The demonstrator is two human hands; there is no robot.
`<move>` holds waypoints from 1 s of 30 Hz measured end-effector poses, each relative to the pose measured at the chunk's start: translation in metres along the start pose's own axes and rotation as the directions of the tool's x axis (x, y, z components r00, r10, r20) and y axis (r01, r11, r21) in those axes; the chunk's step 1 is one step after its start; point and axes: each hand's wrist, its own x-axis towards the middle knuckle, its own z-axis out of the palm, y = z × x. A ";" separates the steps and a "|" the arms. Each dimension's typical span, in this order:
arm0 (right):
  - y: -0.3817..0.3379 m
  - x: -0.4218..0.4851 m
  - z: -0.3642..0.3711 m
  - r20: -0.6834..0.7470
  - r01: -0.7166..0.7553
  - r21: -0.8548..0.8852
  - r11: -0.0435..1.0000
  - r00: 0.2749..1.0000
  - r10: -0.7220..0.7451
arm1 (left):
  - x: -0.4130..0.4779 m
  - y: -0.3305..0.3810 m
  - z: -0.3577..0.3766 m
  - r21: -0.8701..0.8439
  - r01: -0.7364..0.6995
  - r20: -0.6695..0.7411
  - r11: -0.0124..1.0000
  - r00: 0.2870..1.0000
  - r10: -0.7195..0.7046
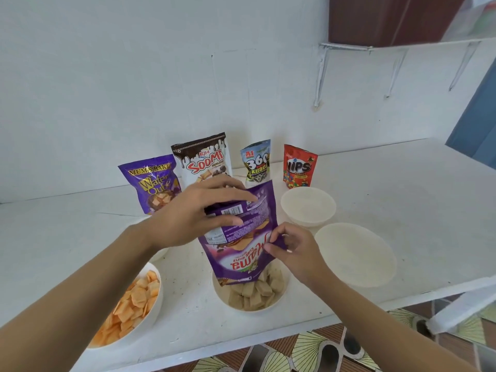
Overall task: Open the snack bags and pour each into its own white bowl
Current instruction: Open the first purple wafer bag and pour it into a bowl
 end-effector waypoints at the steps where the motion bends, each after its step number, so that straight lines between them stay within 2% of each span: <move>1: -0.005 0.000 0.000 -0.008 0.025 0.026 0.999 1.000 -0.024 | 0.003 0.002 -0.004 0.013 -0.022 -0.028 1.000 0.999 0.022; 5: -0.023 0.003 0.000 0.005 0.024 0.127 0.992 1.000 -0.024 | 0.011 0.007 -0.017 -0.001 -0.025 -0.041 1.000 0.999 0.025; 13: 0.003 0.000 0.004 0.002 -0.049 0.003 0.999 0.999 0.049 | -0.004 -0.007 0.002 0.035 0.023 0.023 0.999 0.999 -0.024; 17: -0.012 0.004 0.005 -0.070 0.074 0.086 0.994 0.995 -0.068 | 0.005 0.005 -0.015 0.061 -0.046 -0.157 0.997 0.986 0.056; 20: -0.022 0.007 0.004 -0.091 0.086 0.114 0.990 0.993 -0.076 | 0.010 0.014 -0.023 0.007 -0.011 -0.222 1.000 0.975 0.013; 25: 0.000 0.000 0.005 -0.054 0.030 0.065 0.997 0.998 -0.026 | 0.000 0.002 0.002 0.025 0.074 -0.024 0.997 0.997 -0.073; 28: 0.000 -0.002 0.005 -0.055 0.048 0.054 0.997 0.997 -0.045 | -0.003 0.003 0.005 0.047 0.095 -0.019 0.994 0.995 -0.094; 30: -0.012 0.001 0.003 -0.069 0.086 0.058 0.995 0.994 -0.082 | 0.001 0.010 -0.005 -0.042 0.104 -0.053 0.994 0.993 -0.106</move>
